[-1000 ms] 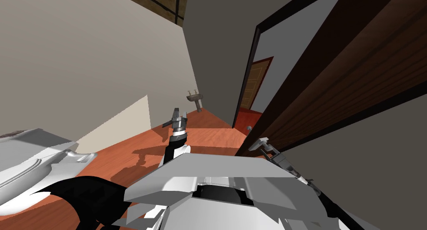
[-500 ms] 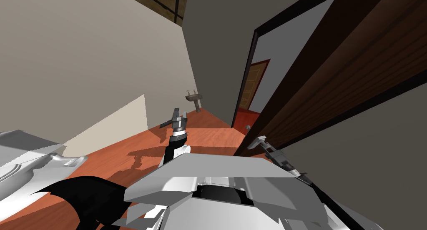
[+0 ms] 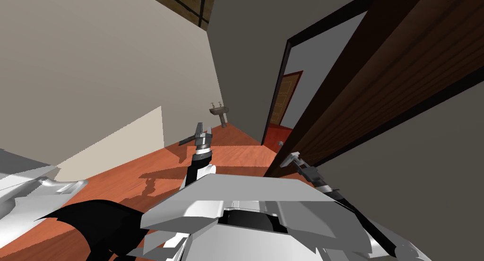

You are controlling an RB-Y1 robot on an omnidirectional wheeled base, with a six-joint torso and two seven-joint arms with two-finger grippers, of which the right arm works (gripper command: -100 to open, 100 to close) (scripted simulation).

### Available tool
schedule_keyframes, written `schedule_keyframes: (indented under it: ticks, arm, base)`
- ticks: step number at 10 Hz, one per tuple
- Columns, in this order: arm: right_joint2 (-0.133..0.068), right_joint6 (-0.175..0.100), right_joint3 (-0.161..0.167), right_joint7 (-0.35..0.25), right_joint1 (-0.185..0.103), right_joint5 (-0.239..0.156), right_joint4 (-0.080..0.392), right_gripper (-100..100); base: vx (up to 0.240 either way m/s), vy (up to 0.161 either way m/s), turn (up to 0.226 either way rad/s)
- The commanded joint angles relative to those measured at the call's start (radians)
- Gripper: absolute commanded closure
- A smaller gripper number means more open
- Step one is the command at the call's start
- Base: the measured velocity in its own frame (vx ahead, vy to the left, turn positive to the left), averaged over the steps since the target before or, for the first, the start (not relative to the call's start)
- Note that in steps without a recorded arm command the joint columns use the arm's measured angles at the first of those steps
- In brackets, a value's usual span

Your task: Pull the door open

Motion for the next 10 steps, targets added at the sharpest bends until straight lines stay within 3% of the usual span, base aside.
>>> schedule_keyframes:
  ticks: [1, 4, 7, 8, 9, 10]
  arm:
    - [0.012, 0.05, -0.021, 0.047, -0.011, -0.016, 0.01, 100]
    - [0.041, 0.133, -0.064, 0.127, -0.037, -0.05, 0.025, 100]
    - [0.056, 0.195, -0.086, 0.168, -0.05, -0.067, 0.032, 100]
    - [0.071, 0.219, -0.109, 0.208, -0.064, -0.085, 0.04, 100]
    - [0.071, 0.245, -0.109, 0.208, -0.064, -0.085, 0.04, 100]
    - [0.088, 0.276, -0.134, 0.249, -0.079, -0.104, 0.049, 100]
  base:
    - [-0.018, 0.01, -0.047]
    - [-0.022, 0.017, -0.053]
    - [-0.012, 0.008, -0.039]
    - [-0.029, 0.002, -0.067]
    - [-0.02, -0.002, -0.038]
    - [-0.011, -0.008, -0.072]
